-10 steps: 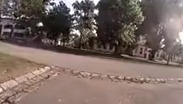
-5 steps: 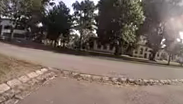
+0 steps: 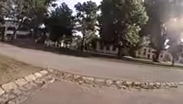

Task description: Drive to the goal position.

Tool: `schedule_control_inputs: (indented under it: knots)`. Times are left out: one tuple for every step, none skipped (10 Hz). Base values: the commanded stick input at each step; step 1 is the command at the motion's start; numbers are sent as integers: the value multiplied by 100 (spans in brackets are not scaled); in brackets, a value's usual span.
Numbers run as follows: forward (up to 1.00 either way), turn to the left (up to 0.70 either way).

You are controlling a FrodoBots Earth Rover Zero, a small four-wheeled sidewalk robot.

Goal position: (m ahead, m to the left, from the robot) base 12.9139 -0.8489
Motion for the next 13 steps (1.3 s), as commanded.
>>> schedule_control_inputs:
  knots:
    - [44,2]
    - [44,2]
    - [44,2]
    - [44,2]
    - [44,2]
    - [44,2]
    - [44,4]
    - [44,16]
    - [44,27]
    - [44,13]
    - [44,4]
    - [44,3]
    - [44,2]
